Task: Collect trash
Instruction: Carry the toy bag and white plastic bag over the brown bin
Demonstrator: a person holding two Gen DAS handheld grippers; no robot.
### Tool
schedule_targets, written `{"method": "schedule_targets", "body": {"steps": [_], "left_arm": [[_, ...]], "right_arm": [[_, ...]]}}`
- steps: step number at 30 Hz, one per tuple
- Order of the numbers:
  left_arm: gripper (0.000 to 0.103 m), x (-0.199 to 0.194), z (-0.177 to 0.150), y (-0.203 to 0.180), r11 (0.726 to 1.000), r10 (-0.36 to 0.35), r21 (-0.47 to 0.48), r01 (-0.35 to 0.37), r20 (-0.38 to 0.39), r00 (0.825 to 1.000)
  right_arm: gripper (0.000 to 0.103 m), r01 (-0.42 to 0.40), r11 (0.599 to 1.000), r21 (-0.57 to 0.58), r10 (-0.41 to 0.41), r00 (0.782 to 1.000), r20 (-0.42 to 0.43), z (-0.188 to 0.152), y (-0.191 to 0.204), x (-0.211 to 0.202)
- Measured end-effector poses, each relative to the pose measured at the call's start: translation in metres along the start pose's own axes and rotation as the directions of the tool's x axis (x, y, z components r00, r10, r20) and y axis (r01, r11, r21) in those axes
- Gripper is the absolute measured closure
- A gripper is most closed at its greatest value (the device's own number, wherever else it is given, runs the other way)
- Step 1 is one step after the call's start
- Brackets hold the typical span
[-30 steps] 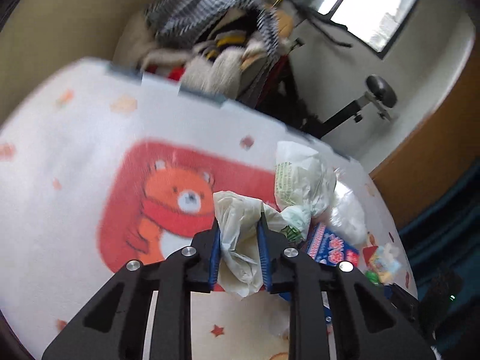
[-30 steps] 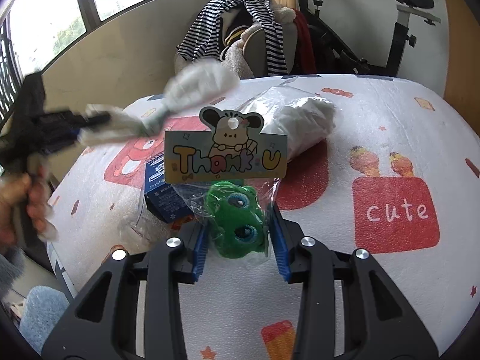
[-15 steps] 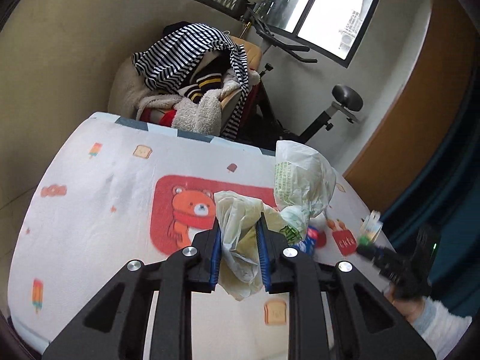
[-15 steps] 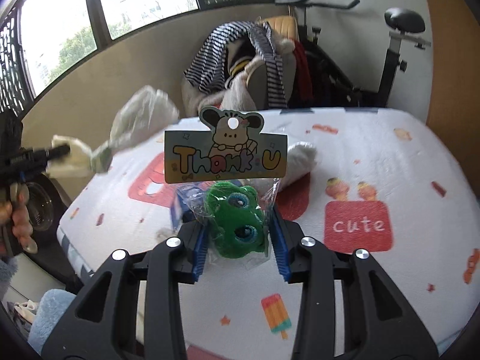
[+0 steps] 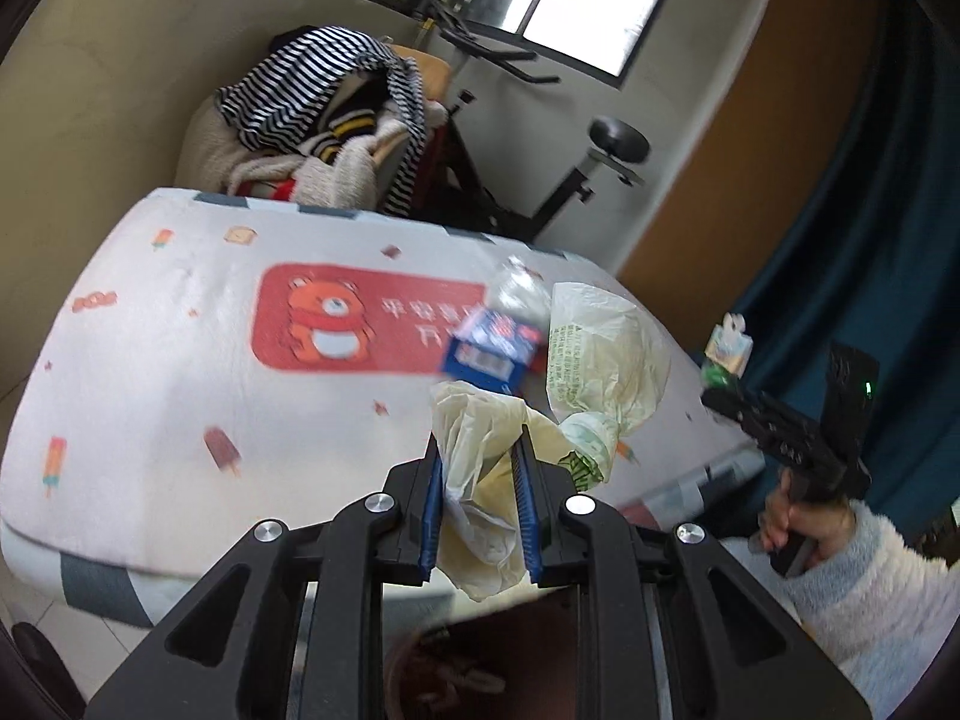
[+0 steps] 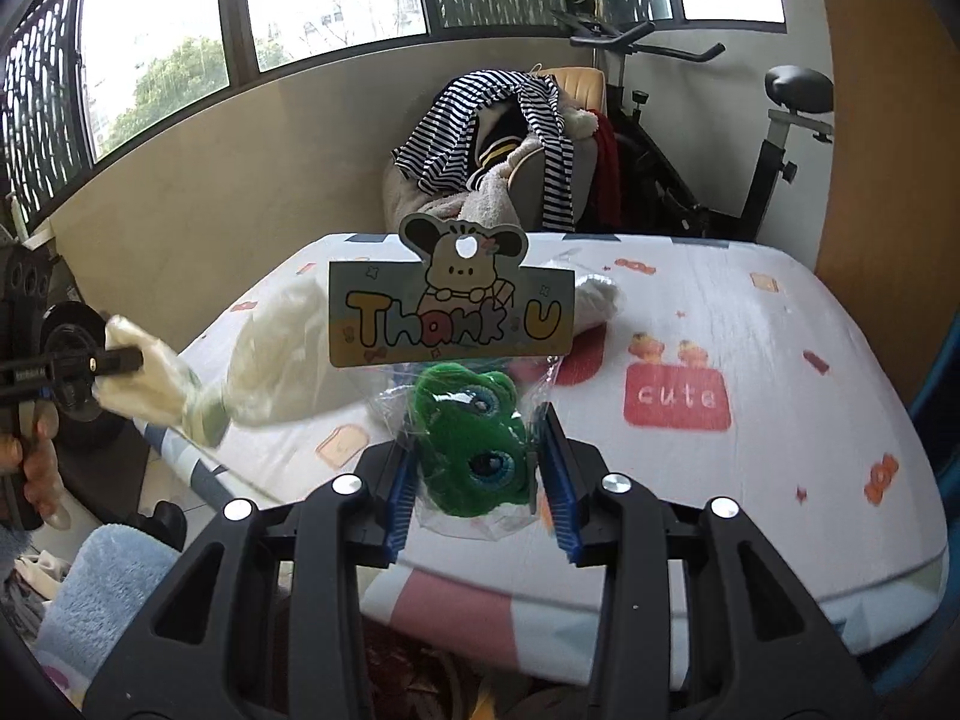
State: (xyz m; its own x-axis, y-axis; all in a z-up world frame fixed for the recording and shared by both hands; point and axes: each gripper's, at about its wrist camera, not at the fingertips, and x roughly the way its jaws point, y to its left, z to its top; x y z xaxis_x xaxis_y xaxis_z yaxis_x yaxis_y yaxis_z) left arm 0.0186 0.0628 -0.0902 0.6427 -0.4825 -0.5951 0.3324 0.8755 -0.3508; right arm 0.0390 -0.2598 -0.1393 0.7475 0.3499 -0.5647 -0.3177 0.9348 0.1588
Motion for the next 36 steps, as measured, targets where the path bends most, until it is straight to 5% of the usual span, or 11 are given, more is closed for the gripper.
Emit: {"method": "schedule_targets", "body": {"steps": [13, 36], "left_arm": [[0.082, 0.009, -0.093, -0.026, 0.998, -0.008, 0.063, 0.018, -0.154, 0.988], [0.081, 0.078, -0.156, -0.039, 0.987, 0.067, 0.159, -0.006, -0.381, 0.922]], "right_arm": [[0.064, -0.025, 0.999, 0.032, 0.025, 1.0, -0.008, -0.033, 0.012, -0.021], [0.064, -0.012, 0.999, 0.05, 0.015, 0.998, -0.053, -0.048, 0.008, -0.015]]}}
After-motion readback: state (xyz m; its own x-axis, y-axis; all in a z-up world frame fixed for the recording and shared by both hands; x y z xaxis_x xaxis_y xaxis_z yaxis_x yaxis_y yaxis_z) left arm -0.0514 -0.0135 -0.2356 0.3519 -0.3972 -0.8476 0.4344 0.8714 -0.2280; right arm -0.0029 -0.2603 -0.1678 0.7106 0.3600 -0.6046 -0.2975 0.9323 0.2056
